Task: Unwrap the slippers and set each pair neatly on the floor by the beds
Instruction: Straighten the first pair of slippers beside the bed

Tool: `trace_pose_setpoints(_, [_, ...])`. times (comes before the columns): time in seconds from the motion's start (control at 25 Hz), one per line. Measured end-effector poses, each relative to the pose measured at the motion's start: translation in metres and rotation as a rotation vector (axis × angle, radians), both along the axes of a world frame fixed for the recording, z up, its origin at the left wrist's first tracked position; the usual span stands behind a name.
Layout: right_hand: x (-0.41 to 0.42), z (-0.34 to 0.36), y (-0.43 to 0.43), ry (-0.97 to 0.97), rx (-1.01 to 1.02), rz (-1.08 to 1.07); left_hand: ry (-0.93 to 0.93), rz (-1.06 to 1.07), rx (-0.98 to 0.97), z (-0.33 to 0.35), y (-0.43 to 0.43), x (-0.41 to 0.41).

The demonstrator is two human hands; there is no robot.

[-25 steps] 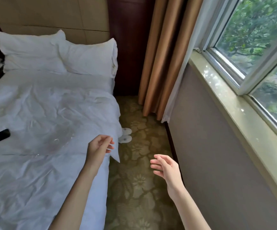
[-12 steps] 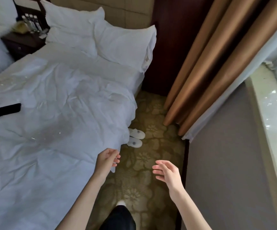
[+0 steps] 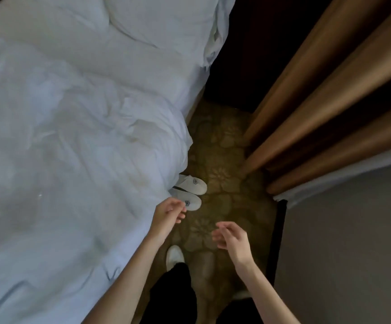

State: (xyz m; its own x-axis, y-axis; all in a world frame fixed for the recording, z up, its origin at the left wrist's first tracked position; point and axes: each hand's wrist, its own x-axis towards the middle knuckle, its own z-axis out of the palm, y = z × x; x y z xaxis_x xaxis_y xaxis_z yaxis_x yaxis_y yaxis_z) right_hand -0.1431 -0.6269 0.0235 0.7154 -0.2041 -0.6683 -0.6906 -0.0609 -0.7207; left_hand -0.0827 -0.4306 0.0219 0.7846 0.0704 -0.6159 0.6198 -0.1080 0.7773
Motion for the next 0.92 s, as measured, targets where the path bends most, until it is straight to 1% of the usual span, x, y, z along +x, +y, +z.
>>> trace_pose_setpoints(0.16, [0.054, -0.134, -0.02, 0.093, 0.017, 0.063, 0.063, -0.097, 0.102, -0.133, -0.02, 0.043])
trace_pose_setpoints(0.28, [0.088, -0.272, -0.026, 0.124, -0.007, 0.113, 0.14, -0.173, 0.182, -0.269, -0.016, 0.055])
trace_pose_setpoints(0.36, [0.103, -0.375, -0.022, 0.17, 0.004, 0.079, 0.15, -0.2, 0.267, -0.369, -0.008, 0.057])
trace_pose_setpoints(0.48, [0.123, -0.506, -0.007, 0.19, -0.041, -0.008, 0.186, -0.141, 0.362, -0.492, 0.014, 0.062])
trace_pose_setpoints(0.56, [0.134, -0.576, 0.006, 0.151, -0.094, -0.048, 0.139, -0.076, 0.418, -0.561, 0.028, 0.069])
trace_pose_setpoints(0.64, [0.14, -0.622, 0.015, 0.045, -0.179, -0.077, 0.066, 0.044, 0.478, -0.612, 0.039, 0.082])
trace_pose_setpoints(0.76, [0.14, -0.662, 0.021, -0.13, -0.377, -0.048, -0.081, 0.192, 0.64, -0.659, 0.056, 0.108])
trace_pose_setpoints(0.8, [0.14, -0.668, 0.021, -0.148, -0.408, -0.035, -0.103, 0.233, 0.637, -0.665, 0.061, 0.119])
trace_pose_setpoints(0.84, [0.141, -0.67, 0.022, -0.141, -0.4, -0.021, -0.091, 0.284, 0.574, -0.666, 0.065, 0.129])
trace_pose_setpoints(0.92, [0.142, -0.667, 0.02, -0.107, -0.306, -0.018, 0.008, 0.364, 0.385, -0.662, 0.067, 0.14])
